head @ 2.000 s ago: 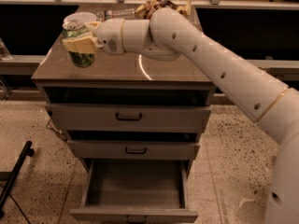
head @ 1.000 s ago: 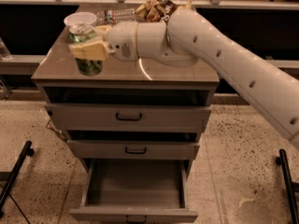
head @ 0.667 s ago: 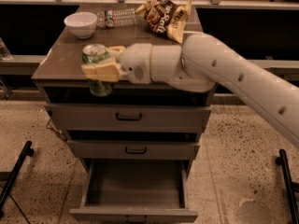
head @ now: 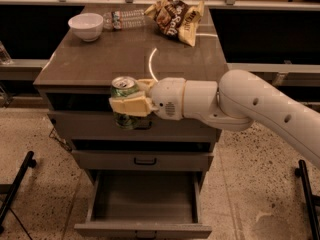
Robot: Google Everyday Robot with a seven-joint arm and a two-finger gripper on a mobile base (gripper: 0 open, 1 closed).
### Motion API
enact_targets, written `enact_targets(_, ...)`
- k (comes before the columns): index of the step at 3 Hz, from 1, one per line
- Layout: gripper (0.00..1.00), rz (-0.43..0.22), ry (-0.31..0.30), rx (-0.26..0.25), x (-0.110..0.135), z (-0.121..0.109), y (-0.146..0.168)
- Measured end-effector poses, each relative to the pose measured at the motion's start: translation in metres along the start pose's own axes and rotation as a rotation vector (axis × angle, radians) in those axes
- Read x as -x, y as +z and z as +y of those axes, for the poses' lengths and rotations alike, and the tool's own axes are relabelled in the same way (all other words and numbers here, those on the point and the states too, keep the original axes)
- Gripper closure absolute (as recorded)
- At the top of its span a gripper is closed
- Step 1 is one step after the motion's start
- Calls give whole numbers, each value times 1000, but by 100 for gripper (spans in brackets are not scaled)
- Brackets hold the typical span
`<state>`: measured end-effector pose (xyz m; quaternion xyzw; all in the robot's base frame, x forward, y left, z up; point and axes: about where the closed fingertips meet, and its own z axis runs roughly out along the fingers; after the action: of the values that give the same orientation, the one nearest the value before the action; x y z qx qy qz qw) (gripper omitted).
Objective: Place green can into bottom drawer
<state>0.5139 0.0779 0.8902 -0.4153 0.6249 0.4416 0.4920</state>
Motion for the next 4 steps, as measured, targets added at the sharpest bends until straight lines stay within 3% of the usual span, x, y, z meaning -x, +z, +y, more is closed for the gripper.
enact_targets(1, 100, 19, -15, 14, -12, -5, -4)
enact_targets(2, 100, 51, -91, 49, -37, -18, -20)
enact_targets(3, 100, 107, -216, 124, -67, -17, -33)
enact_targets(4, 100, 114, -235, 145, -69, -11, -33)
